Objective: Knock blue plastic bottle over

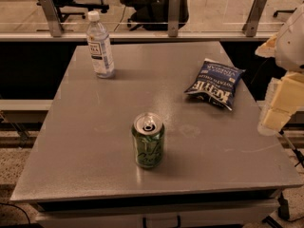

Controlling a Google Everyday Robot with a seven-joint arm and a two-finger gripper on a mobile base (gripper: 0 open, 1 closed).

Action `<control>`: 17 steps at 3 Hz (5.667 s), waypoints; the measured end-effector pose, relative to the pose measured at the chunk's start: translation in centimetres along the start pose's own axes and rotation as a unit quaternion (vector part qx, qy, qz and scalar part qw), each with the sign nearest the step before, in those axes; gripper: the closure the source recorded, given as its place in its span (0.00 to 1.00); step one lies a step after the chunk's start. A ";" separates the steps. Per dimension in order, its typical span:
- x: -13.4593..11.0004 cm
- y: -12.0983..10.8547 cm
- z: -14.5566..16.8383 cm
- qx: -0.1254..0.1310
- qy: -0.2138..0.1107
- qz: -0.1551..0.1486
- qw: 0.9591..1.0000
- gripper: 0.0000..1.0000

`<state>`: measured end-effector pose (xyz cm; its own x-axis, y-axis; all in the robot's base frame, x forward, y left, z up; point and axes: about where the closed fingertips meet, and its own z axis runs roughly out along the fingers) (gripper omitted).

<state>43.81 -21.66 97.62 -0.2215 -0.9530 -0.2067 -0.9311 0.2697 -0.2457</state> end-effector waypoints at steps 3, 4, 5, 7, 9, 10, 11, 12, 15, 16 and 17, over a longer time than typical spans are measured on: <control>-2.3 -4.4 -0.9 0.043 -0.020 -0.015 0.999 0.00; -4.5 -8.1 -0.4 0.063 -0.054 -0.024 0.996 0.00; -7.5 -11.4 0.4 0.069 -0.090 -0.022 0.993 0.00; -15.9 -16.5 3.3 0.055 -0.164 -0.002 0.985 0.00; -21.4 -18.6 7.0 0.039 -0.192 0.036 0.980 0.00; -24.3 -19.1 8.9 0.033 -0.196 0.058 0.978 0.00; -26.8 -19.6 11.1 0.022 -0.184 0.068 0.980 0.00; -29.5 -19.4 12.4 0.006 -0.198 0.056 0.979 0.00; -36.8 -17.0 14.5 -0.053 -0.261 -0.030 0.963 0.00; -38.0 -16.7 15.3 -0.065 -0.266 -0.047 0.961 0.00; -38.8 -16.6 15.7 -0.071 -0.269 -0.050 0.959 0.00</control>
Offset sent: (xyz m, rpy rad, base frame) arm 0.0402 0.0043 0.0240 0.0078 -0.0775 -0.0023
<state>72.44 13.05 94.82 0.0167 -0.7538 -0.6569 -0.9783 0.1235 -0.1665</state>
